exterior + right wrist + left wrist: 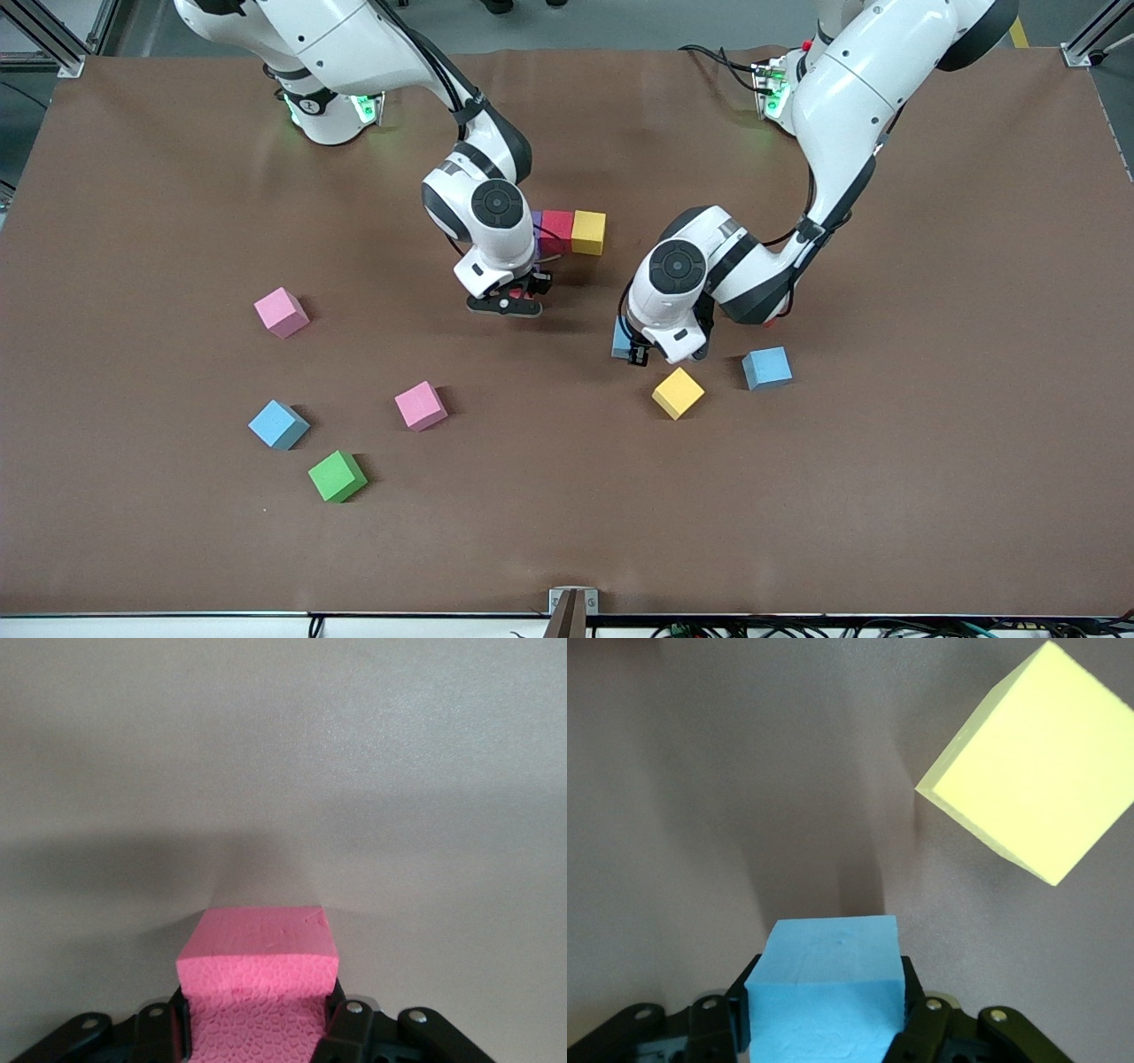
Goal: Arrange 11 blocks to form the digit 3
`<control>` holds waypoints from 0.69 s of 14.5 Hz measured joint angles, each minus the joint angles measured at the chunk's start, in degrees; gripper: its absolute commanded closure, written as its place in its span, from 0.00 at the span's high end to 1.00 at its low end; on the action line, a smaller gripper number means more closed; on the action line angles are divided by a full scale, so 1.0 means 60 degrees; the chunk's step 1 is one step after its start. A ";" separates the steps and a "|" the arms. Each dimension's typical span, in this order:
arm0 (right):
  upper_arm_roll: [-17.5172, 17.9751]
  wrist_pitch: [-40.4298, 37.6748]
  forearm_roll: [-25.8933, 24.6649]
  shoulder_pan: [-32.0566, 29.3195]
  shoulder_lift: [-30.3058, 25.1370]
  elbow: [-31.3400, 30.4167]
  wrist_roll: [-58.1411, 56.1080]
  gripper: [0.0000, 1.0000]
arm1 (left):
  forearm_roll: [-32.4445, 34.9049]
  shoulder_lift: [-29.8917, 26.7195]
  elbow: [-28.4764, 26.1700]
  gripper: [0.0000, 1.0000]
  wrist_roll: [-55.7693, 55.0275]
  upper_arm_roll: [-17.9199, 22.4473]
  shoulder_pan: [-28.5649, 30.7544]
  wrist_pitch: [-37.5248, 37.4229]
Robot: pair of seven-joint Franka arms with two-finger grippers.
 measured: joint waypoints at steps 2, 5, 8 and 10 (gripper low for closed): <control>0.0000 0.0000 0.0000 0.0003 0.0000 0.0000 0.0012 0.09 | 0.0005 0.0001 0.0000 0.37 0.0000 0.0000 0.0000 0.0111; 0.0002 0.0000 0.0000 0.0015 0.0000 0.0001 0.0027 0.09 | 0.0064 0.0001 0.0000 0.37 0.0000 0.0000 -0.0001 0.0176; 0.0006 0.0000 0.0000 0.0034 0.0000 0.0005 0.0032 0.09 | 0.0146 0.0002 0.0000 0.37 0.0000 -0.0001 -0.0017 0.0185; 0.0007 0.0000 0.0000 0.0045 0.0000 0.0005 0.0034 0.09 | 0.0155 0.0003 0.0000 0.37 0.0000 -0.0001 -0.0024 0.0185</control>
